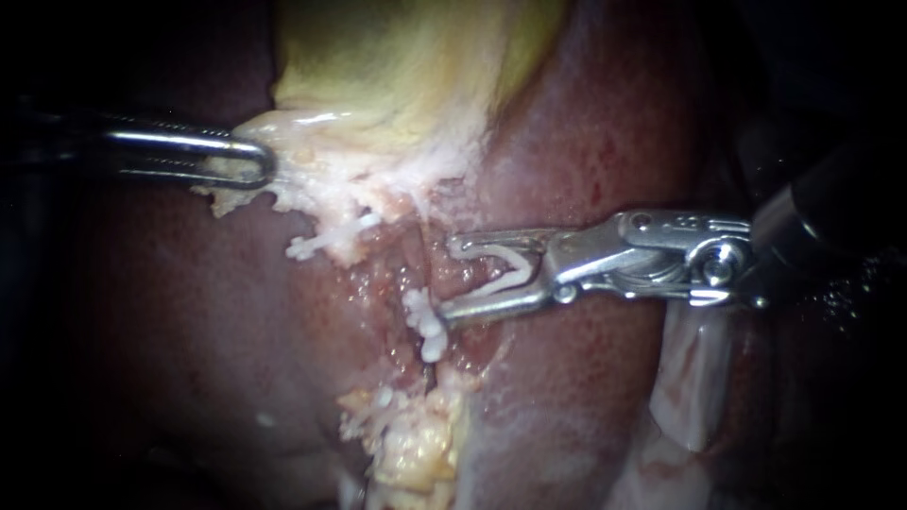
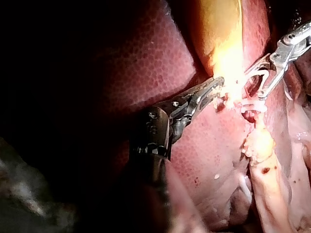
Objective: Clipping third clip right tube
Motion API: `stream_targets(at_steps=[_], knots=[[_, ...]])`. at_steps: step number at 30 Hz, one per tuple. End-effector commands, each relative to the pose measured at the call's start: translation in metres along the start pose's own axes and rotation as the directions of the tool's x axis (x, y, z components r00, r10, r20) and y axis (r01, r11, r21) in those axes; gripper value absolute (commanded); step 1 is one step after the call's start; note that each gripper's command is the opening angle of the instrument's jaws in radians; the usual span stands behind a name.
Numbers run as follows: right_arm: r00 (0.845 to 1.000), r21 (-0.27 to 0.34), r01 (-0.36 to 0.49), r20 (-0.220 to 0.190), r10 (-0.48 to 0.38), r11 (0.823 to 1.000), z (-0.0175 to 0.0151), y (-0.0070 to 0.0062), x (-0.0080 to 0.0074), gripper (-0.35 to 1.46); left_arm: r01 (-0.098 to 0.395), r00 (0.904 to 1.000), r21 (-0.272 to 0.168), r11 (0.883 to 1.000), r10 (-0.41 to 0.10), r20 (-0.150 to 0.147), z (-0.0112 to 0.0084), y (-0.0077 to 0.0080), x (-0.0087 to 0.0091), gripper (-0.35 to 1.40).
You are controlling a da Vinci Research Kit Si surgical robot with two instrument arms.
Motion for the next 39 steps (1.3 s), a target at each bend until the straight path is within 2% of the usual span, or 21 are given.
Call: stream_targets(at_steps=[1, 6, 9, 18, 25, 30, 35, 39], knots=[[1.000, -0.001, -0.001, -0.006, 0.001, 1.000, 0.0003, 0.0003, 0.0000, 0.48, 0.000, 1.0000, 0.000, 1.000, 0.000, 0.000, 0.0000, 0.0000, 0.0000, -0.35], [0.998, 0.010, -0.036, -0.053, 0.036, 0.999, 0.0018, 0.0014, 0.0001, 0.49, 0.000, 1.0000, 0.000, 1.000, 0.000, 0.000, 0.0000, 0.0000, 0.0000, -0.35], [0.994, 0.047, -0.062, -0.090, 0.066, 0.997, 0.0025, 0.0015, 0.0003, 0.49, 0.000, 1.0000, 0.000, 1.000, 0.000, 0.000, 0.0000, 0.0000, 0.0000, -0.35], [0.968, 0.183, -0.116, -0.201, 0.153, 0.976, 0.0029, 0.0000, 0.0016, 0.49, 0.000, 1.0000, 0.001, 1.000, 0.000, 0.000, 0.0001, 0.0000, -0.0001, -0.35], [0.961, 0.240, -0.124, -0.212, 0.176, 0.963, 0.0018, -0.0022, 0.0035, 0.45, -0.001, 1.0000, 0.001, 1.000, 0.001, 0.000, 0.0001, -0.0001, -0.0001, -0.35], [0.956, 0.256, -0.153, -0.205, 0.208, 0.955, 0.0016, -0.0029, 0.0042, 0.42, -0.001, 1.0000, 0.001, 1.000, 0.001, 0.000, 0.0002, -0.0001, -0.0002, -0.35], [0.950, 0.265, -0.187, -0.196, 0.243, 0.946, 0.0012, -0.0030, 0.0041, 0.24, -0.001, 1.0000, 0.001, 1.000, 0.001, 0.000, 0.0002, -0.0001, -0.0002, -0.35], [0.949, 0.268, -0.192, -0.193, 0.248, 0.944, 0.0007, -0.0031, 0.0040, -0.04, -0.001, 1.0000, 0.001, 1.000, 0.001, 0.000, 0.0002, -0.0002, -0.0002, -0.35]])
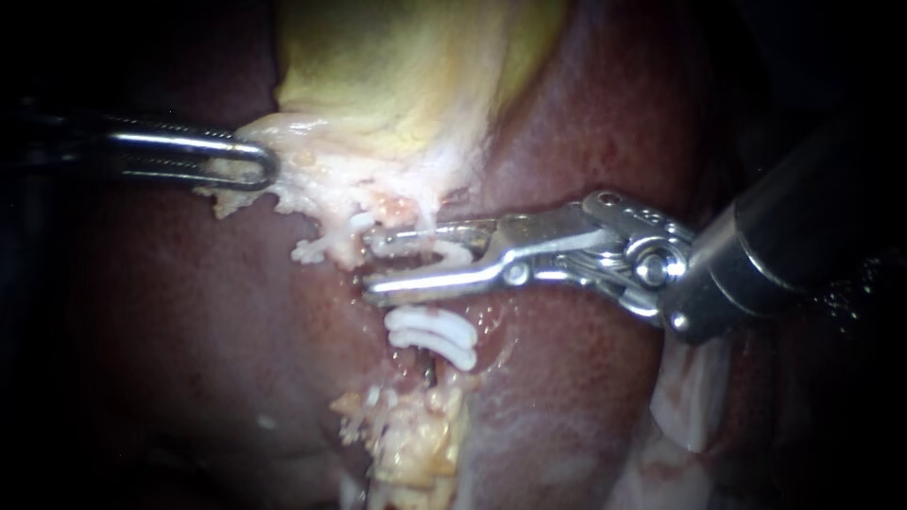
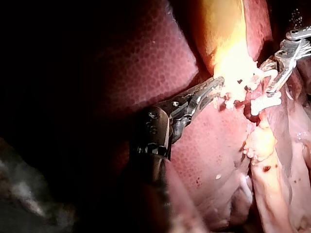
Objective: Clipping third clip right tube
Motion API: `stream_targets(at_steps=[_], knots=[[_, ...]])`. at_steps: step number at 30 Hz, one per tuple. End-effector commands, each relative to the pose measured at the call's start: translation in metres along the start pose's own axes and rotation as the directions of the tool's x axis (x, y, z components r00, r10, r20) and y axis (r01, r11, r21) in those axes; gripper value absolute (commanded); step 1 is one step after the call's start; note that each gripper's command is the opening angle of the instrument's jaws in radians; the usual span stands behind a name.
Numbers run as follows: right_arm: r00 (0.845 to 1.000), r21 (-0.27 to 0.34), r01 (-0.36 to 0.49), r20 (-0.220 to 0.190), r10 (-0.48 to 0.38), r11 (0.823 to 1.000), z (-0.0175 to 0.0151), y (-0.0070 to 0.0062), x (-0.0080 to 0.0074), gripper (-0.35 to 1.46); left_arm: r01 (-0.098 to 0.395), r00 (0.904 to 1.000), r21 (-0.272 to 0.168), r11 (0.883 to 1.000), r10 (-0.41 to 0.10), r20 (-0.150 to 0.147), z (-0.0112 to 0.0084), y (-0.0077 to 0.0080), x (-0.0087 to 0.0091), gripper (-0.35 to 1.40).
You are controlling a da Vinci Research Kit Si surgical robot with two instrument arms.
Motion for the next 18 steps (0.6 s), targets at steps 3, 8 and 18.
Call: stream_targets(at_steps=[3, 8, 18], knots=[[0.998, 0.001, -0.061, 0.000, 0.061, 0.998, -0.0002, -0.0001, -0.0001, -0.31, 0.000, 1.0000, 0.000, 1.000, 0.000, 0.000, 0.0000, 0.0000, 0.0000, -0.35], [0.994, 0.004, -0.113, -0.002, 0.113, 0.994, -0.0006, -0.0002, -0.0002, -0.35, 0.000, 1.0000, 0.000, 1.000, 0.000, 0.000, 0.0000, 0.0000, 0.0000, -0.35], [0.993, 0.003, -0.118, 0.001, 0.118, 0.993, -0.0005, -0.0002, -0.0004, -0.35, 0.000, 1.0000, 0.000, 1.000, 0.000, 0.000, 0.0000, -0.0001, 0.0000, -0.35]])
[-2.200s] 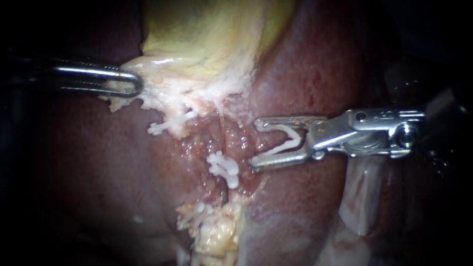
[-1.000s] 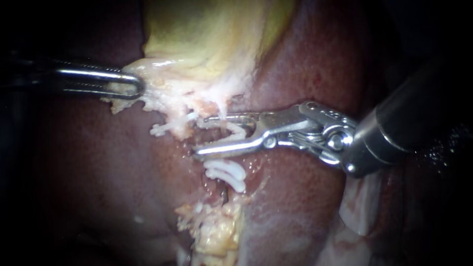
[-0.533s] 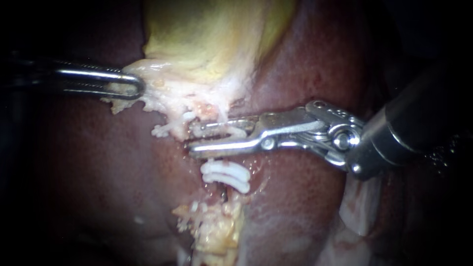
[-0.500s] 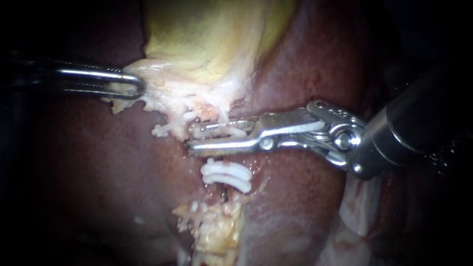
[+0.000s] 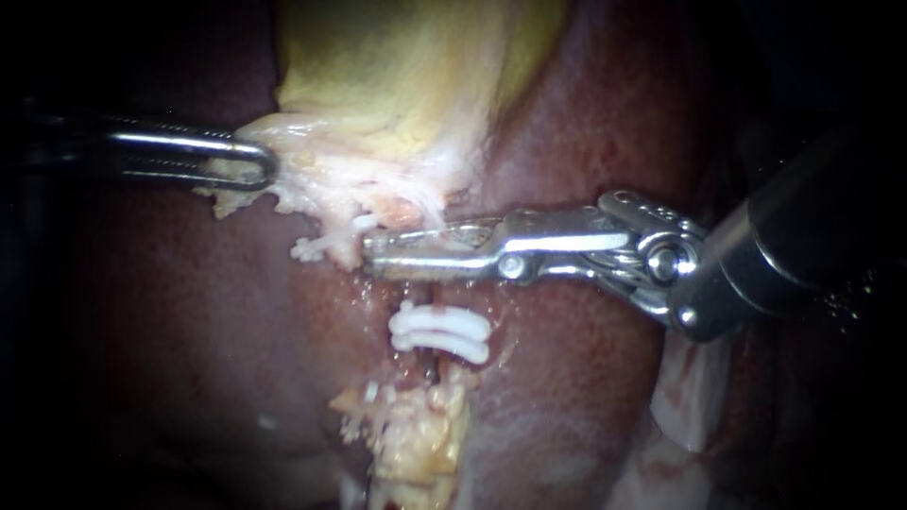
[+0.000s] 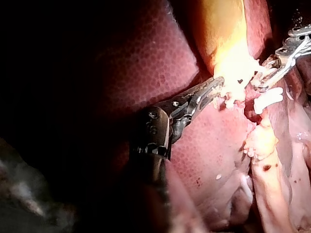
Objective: Clipping third clip right tube
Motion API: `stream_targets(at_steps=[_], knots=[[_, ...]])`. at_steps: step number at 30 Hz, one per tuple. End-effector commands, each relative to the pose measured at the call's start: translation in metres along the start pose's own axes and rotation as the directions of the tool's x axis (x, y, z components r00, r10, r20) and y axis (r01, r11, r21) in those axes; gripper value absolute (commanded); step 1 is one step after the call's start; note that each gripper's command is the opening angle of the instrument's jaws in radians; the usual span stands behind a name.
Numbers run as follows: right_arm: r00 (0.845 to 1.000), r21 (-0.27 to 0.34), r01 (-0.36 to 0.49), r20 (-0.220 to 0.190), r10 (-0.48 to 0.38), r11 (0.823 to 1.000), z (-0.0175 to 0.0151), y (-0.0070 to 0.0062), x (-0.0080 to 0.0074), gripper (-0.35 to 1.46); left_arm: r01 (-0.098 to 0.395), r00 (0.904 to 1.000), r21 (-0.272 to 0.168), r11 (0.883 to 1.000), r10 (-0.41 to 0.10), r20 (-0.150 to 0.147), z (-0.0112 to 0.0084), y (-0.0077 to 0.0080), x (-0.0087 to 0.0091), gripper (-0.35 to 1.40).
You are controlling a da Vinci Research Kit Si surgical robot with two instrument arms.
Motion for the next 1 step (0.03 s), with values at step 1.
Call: stream_targets(at_steps=[1], knots=[[1.000, 0.000, -0.003, 0.000, 0.003, 1.000, 0.0000, 0.0000, 0.0000, -0.35, 0.000, 1.0000, -0.001, 1.000, 0.000, 0.000, 0.0000, 0.0000, 0.0000, -0.35]])
